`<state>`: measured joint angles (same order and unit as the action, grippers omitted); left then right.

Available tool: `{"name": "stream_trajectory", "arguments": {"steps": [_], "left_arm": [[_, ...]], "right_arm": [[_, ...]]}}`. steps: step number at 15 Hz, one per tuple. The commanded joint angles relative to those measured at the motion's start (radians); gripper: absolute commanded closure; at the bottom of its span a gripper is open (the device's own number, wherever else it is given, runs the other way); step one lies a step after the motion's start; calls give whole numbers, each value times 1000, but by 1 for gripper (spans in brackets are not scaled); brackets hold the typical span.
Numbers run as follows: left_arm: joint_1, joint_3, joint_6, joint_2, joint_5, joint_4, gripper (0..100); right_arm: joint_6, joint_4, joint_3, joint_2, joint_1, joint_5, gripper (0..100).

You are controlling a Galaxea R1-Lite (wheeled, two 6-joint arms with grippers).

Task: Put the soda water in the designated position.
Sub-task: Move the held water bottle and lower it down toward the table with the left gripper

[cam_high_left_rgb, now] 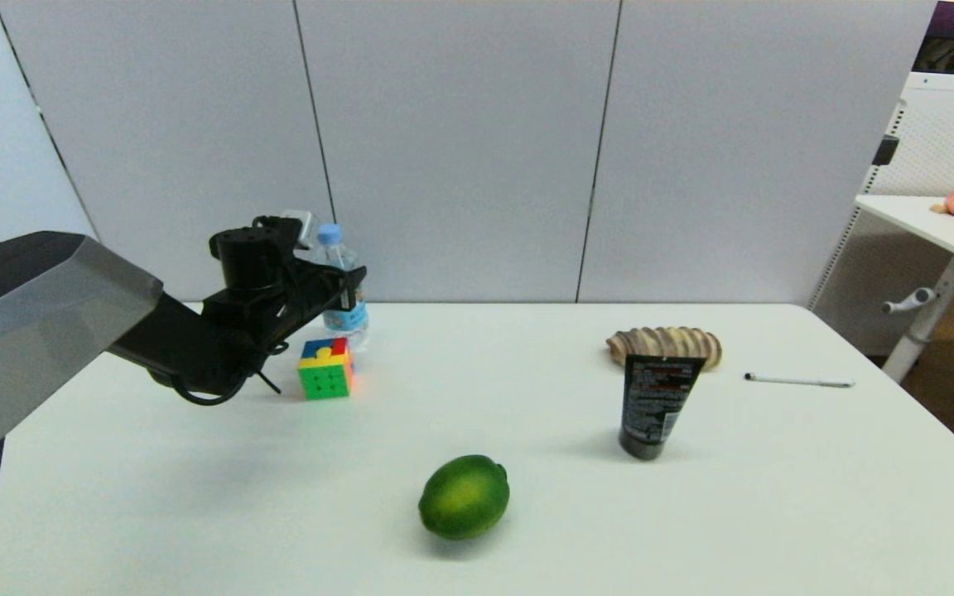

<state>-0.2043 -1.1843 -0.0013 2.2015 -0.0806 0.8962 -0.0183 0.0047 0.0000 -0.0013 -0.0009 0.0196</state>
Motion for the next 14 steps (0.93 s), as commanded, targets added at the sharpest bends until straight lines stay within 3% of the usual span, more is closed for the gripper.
{"name": "stream_trajectory", "arguments": {"steps": [1, 14], "left_arm": [[0, 0, 0, 1, -1, 6, 100], [2, 3, 0, 18, 1, 6, 100]], "right_arm": [[0, 0, 0, 0, 1, 0, 0], [0, 0, 0, 0, -1, 0, 0]]}}
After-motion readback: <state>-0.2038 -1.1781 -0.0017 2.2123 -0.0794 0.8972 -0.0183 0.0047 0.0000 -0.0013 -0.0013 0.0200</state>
